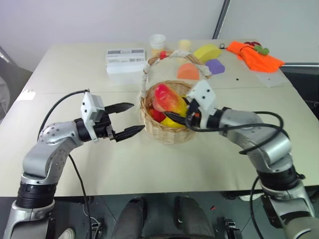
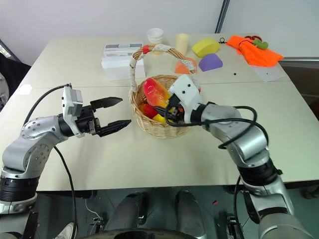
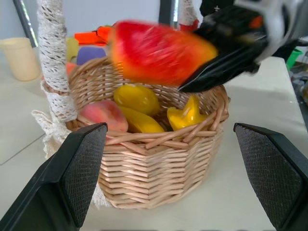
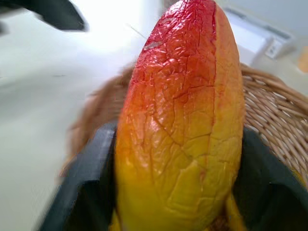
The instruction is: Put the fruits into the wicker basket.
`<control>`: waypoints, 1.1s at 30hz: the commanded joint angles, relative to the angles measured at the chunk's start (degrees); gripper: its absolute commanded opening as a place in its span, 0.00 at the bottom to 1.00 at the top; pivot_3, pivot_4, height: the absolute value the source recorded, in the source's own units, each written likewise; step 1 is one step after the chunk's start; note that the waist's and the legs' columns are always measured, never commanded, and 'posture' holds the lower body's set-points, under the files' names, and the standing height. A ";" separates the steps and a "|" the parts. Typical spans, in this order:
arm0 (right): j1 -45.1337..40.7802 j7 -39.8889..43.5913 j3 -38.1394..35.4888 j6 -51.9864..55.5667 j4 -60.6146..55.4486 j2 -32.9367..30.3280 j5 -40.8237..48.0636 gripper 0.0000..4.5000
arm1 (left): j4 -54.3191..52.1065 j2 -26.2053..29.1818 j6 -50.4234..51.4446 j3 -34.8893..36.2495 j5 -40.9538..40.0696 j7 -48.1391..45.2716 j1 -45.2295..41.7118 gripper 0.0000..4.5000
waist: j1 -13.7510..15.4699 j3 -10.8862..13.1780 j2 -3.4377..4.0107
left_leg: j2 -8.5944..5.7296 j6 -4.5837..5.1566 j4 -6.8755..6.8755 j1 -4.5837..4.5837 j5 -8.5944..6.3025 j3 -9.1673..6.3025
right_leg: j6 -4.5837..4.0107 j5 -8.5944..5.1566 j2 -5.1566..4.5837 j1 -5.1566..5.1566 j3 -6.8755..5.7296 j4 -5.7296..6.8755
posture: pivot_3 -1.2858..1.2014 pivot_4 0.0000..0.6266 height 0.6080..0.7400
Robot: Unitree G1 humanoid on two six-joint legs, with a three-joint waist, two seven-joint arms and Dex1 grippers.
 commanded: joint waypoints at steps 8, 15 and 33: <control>18.97 16.56 -22.54 -4.33 -16.08 -11.95 15.47 0.99 | -3.40 -1.33 0.35 0.64 -2.28 1.61 1.27 1.00 | 0.93 0.00 0.00 | -0.02 -0.01 0.15 -0.09 0.01 0.04 | 0.10 0.06 0.02 0.02 0.00 -0.02 | 0.52 0.24 1.00; 19.97 8.38 -24.74 -8.87 -7.70 -9.68 8.51 0.99 | -2.26 -2.42 0.29 -1.03 -2.33 0.93 -0.28 1.00 | 0.45 0.00 -0.01 | 0.41 0.00 0.69 0.02 0.01 0.15 | -0.49 0.14 0.49 0.26 0.09 0.03 | 0.52 0.24 1.00; 4.06 -5.34 -27.71 -16.24 13.58 -0.05 -0.73 0.01 | -4.67 -3.10 0.55 -1.39 -2.39 2.64 0.94 1.00 | -0.28 0.00 0.02 | 0.53 0.00 0.65 -0.05 0.01 0.15 | -0.39 0.35 0.82 0.05 0.29 0.10 | 0.52 0.24 1.00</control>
